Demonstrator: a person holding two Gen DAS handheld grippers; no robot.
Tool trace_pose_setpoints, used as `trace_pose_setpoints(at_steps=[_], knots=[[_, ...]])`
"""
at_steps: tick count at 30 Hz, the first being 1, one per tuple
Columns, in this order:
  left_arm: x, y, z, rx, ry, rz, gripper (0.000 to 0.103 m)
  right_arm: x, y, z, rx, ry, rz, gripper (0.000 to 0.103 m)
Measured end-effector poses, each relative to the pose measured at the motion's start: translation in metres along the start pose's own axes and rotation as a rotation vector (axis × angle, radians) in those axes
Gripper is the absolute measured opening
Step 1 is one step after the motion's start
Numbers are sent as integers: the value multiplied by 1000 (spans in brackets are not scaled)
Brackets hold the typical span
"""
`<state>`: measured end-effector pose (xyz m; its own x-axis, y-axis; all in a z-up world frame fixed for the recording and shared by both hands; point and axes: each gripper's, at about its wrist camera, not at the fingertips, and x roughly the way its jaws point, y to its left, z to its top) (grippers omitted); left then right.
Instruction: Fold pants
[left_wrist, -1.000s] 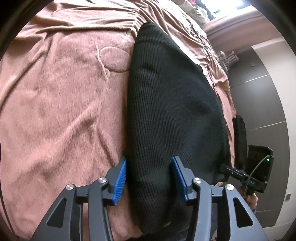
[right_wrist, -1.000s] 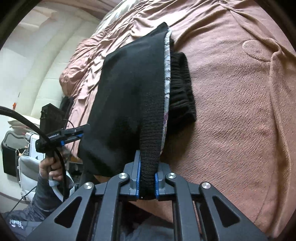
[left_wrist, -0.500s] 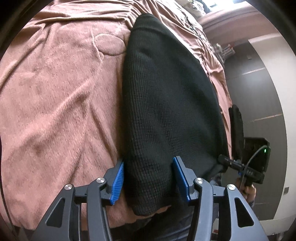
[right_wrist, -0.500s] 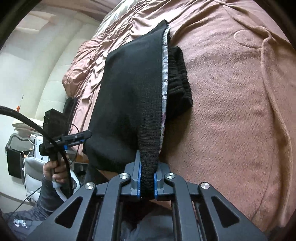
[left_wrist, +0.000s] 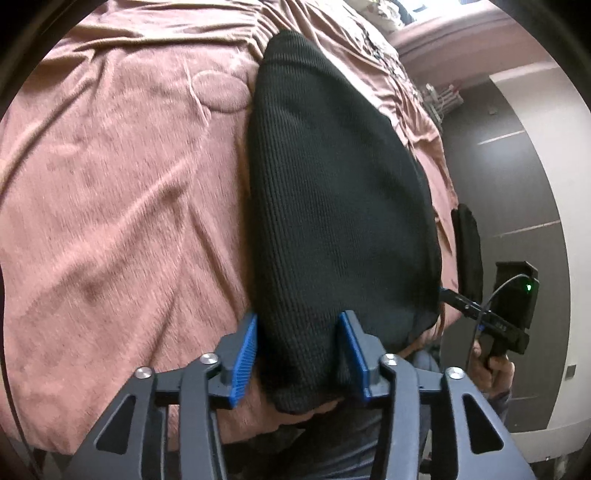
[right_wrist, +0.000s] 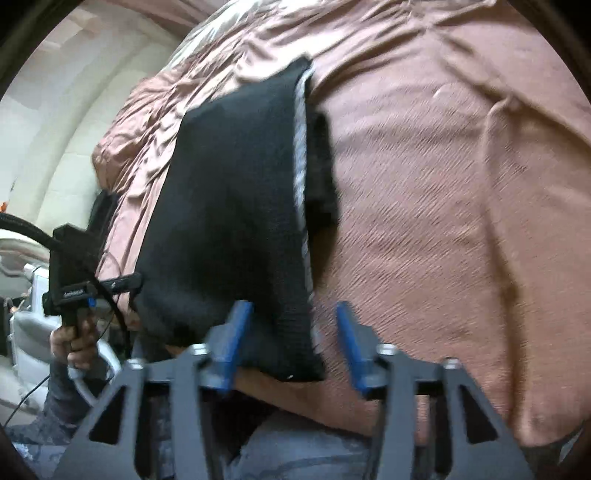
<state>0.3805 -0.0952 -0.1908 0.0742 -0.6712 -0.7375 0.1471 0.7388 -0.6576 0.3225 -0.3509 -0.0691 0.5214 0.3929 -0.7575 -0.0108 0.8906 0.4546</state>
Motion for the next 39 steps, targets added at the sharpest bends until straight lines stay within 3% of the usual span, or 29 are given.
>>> trace_pose_setpoints(at_steps=[10,22,27,29,30,39], knots=[[5,3,18,-29,-47,-20,50,14,23,31,-2,-41,-11,53],[15,9,20,-65,-42,-37,50,51,4,49,4,-7,6,53],[12,17,6,-131,-61,-86,36,59,-8,49,59,20,52,46],[11,18,1,-144,-59,-97,21,59,-14,49,87,15,79,42],[10,18,2,-147,-58,-103,18,59,-17,49,100,14,94,39],[-24,4,-3,-115,-71,-96,14,51,-25,41,157,20,173,23]])
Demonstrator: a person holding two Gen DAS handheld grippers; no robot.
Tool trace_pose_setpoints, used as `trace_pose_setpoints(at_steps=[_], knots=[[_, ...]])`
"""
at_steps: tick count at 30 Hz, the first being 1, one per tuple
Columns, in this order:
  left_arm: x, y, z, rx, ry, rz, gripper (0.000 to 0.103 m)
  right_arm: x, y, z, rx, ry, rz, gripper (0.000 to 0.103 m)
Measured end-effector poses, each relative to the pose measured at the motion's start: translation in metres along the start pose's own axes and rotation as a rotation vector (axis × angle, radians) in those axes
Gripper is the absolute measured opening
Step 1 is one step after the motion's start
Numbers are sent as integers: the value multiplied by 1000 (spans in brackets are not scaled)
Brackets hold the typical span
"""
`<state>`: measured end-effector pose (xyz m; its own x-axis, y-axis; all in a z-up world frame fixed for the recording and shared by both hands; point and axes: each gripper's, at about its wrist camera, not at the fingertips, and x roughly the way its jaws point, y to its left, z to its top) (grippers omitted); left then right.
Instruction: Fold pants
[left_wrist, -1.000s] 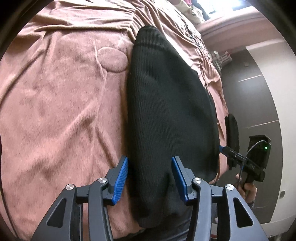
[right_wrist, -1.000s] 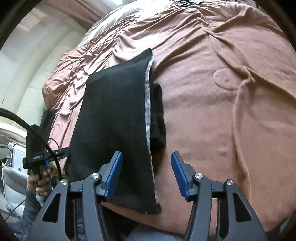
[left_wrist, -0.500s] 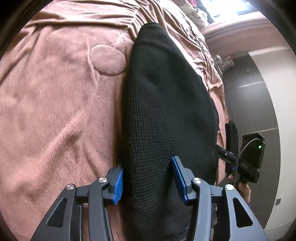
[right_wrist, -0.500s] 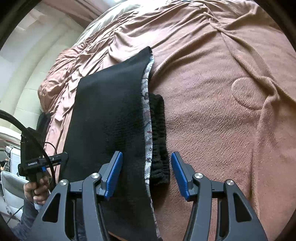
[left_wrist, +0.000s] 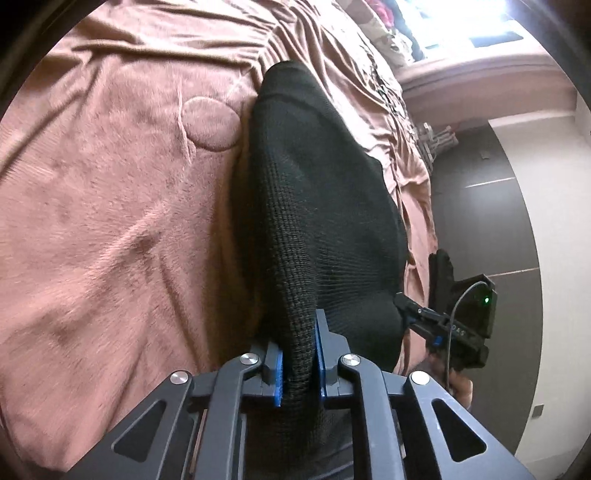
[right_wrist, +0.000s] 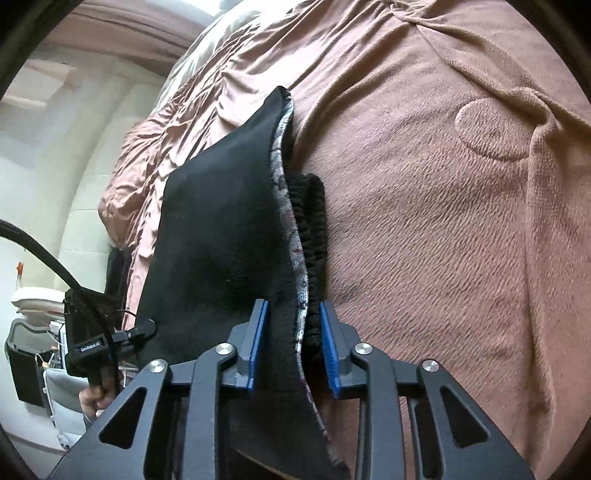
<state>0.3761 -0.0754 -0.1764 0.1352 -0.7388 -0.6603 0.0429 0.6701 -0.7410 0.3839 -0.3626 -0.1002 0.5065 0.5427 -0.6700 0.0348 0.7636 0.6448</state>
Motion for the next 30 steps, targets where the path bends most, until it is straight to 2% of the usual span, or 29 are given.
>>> trace_pose_setpoints(at_steps=[17,22,25,26,28,29,30], knots=[[-63,39,-21,21,14,99,14,41,45,-37,-15,64,45,22],[-68,57,-21,7,29,131,14,56,54,-45,-38,78,57,23],[-64,55,-20,20,48,135,15,53,54,-41,-53,50,50,25],[-63,53,-19,32,51,148,17,51,52,-38,-43,37,56,28],[-60,49,-14,46,56,164,18,47,45,-29,-20,8,67,45],[-59,48,-12,50,58,170,23,46,42,-25,-13,-3,72,61],[-58,48,-10,55,60,179,26,45,39,-20,-5,-11,77,67]])
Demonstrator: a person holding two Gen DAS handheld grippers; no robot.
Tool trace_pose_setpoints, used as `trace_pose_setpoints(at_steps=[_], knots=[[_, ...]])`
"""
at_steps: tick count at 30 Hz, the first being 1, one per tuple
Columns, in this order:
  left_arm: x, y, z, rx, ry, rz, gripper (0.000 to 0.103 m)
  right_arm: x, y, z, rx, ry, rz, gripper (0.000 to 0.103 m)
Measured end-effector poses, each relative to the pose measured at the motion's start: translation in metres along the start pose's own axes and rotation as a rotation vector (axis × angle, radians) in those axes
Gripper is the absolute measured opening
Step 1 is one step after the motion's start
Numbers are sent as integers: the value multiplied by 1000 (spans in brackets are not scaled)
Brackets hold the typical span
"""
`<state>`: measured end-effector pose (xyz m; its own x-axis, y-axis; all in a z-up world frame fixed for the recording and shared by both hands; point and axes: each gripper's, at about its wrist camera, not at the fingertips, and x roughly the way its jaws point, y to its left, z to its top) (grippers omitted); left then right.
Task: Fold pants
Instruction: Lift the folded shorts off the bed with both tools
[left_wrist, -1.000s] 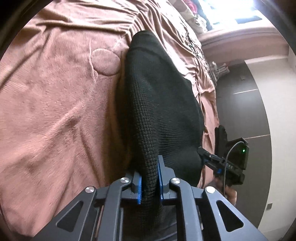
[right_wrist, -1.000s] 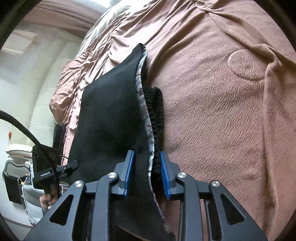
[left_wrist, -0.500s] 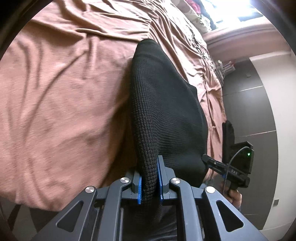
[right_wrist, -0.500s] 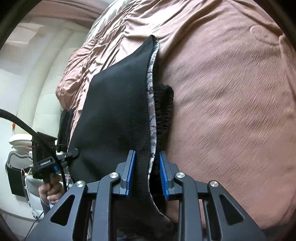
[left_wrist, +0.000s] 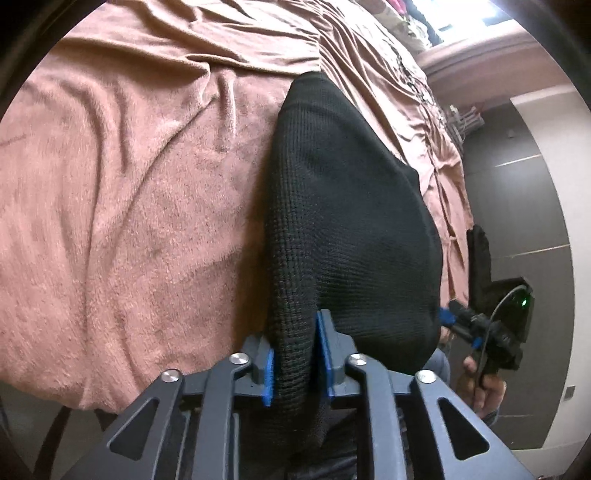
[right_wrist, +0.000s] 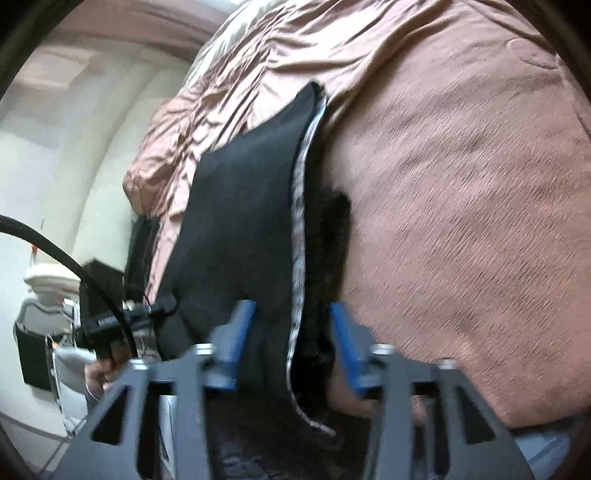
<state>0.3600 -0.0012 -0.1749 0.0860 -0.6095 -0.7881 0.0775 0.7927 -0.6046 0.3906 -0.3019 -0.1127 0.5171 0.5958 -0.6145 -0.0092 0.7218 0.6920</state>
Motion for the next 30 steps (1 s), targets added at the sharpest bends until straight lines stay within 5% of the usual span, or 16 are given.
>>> trace_pose_setpoints(at_steps=[4,20,30], knots=[[-1,3,9,-3,-17,-9,44,6,-15,22,48,-16,50,67],[22,15,63,-35,-27,-58,45,69,-25,55,103,43,138,68],[41,12,95,-45,-22,-117,45,71,-33,57,109,63,203,68]])
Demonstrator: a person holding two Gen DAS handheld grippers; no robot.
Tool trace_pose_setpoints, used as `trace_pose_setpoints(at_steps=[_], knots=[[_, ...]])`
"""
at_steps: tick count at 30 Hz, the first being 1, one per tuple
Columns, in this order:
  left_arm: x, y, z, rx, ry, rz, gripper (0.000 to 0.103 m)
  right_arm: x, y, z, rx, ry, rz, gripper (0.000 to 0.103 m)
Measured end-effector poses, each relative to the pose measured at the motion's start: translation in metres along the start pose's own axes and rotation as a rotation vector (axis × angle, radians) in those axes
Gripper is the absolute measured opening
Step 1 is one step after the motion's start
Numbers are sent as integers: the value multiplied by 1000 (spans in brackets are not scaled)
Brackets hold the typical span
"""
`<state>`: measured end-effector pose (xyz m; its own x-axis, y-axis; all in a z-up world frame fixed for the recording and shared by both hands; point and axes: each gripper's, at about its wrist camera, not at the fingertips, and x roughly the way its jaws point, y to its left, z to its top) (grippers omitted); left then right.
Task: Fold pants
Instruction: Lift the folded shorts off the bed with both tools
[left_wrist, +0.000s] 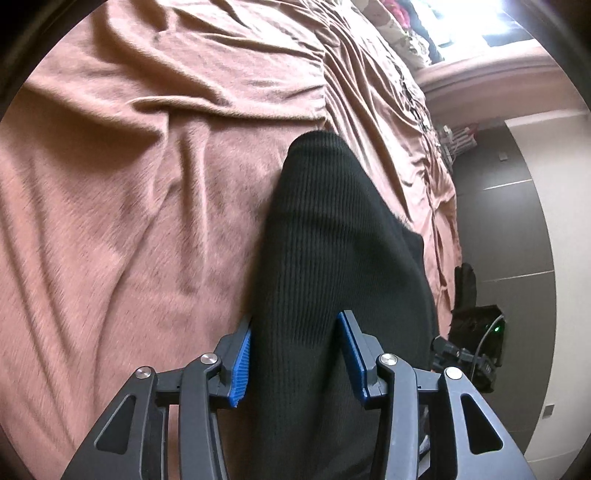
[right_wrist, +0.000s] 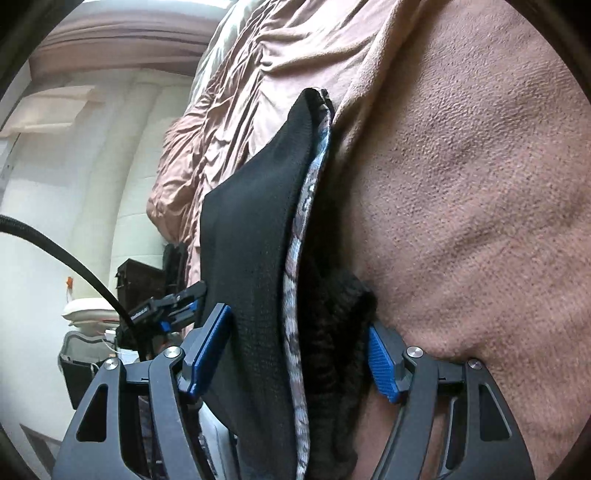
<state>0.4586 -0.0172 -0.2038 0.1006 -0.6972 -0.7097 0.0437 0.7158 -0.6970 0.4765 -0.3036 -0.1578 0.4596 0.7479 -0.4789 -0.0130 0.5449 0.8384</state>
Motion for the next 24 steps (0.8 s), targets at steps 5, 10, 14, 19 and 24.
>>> trace_pose_setpoints(at_steps=[5,10,14,19,24], knots=[[12,2,13,-27,5,-33,42,6,-4,2,9,9,4,64],[10,-10,12,15,-14,-27,17,1,9,-4,-55,-10,-77,40],[-4,-23,10,55,-46,-37,14,-10,36,-16,-154,-64,-139,29],[-27,-40,2,106,-92,-47,14,-22,66,-34,-243,-118,-164,26],[-54,-57,-10,143,-145,-61,13,-35,92,-57,-307,-167,-174,26]])
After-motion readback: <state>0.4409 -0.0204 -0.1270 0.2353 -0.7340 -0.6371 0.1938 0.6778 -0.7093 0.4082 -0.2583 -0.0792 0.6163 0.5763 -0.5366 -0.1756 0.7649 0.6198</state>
